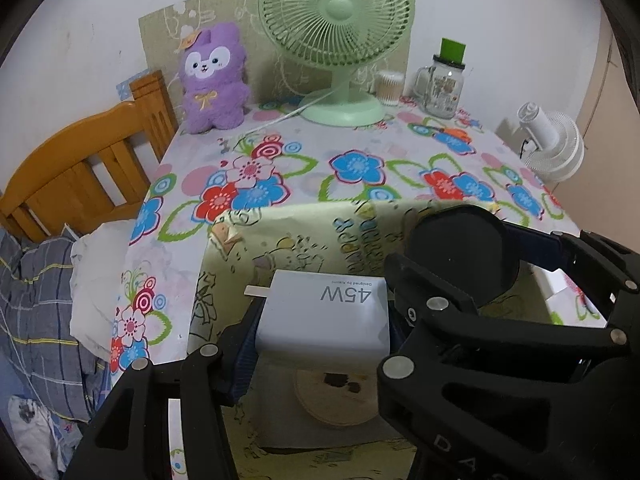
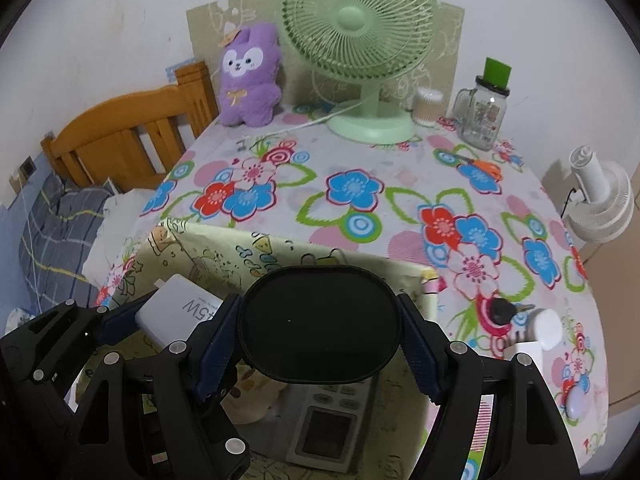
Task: Organize rigid objects
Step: 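Lower the large white charger with the left gripper while the right lowers the black case into the box, then open both grippers to release the charger and black case in the box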
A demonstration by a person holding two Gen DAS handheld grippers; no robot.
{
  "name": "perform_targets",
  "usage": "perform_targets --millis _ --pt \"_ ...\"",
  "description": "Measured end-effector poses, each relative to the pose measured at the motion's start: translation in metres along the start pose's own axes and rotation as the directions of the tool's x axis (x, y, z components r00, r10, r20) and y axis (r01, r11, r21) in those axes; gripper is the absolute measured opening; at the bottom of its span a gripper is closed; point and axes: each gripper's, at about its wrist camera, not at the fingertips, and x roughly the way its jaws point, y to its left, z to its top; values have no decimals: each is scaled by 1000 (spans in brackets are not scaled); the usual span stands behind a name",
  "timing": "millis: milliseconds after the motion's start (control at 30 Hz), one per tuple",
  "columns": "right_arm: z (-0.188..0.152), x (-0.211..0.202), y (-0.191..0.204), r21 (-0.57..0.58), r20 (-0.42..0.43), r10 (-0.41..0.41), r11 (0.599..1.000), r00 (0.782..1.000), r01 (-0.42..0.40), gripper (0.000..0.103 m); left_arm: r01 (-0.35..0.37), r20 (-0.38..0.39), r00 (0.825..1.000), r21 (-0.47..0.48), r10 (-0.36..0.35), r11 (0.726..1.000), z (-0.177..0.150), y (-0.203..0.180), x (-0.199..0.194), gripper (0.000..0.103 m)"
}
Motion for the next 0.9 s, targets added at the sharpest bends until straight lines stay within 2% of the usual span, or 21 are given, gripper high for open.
perform_targets --millis 167,300,467,533,633,733,900 --pt "0 9 6 -19 -15 25 999 1000 -26 77 -6 -4 1000 11 6 1000 -3 4 3 58" --pt "3 16 8 -9 -54 96 995 994 -96 77 5 10 1000 5 -5 1000 -3 5 -2 58" --pt "4 17 13 -32 -68 85 996 994 -87 78 20 -6 1000 -17 -20 1000 -3 9 1 62" --pt "3 17 12 -25 -73 97 995 993 -99 79 27 -8 1000 -13 -27 1000 -3 8 1 68" --pt "2 17 8 -15 -79 106 994 991 -108 86 36 -7 999 -9 -36 999 -3 4 1 79" --pt "0 13 4 -16 -71 80 997 994 -82 89 18 8 1000 7 -18 1000 -4 -3 -1 89" --pt "-4 1 -5 -22 -45 55 998 997 -56 90 7 33 999 24 -8 1000 -5 -13 -8 95"
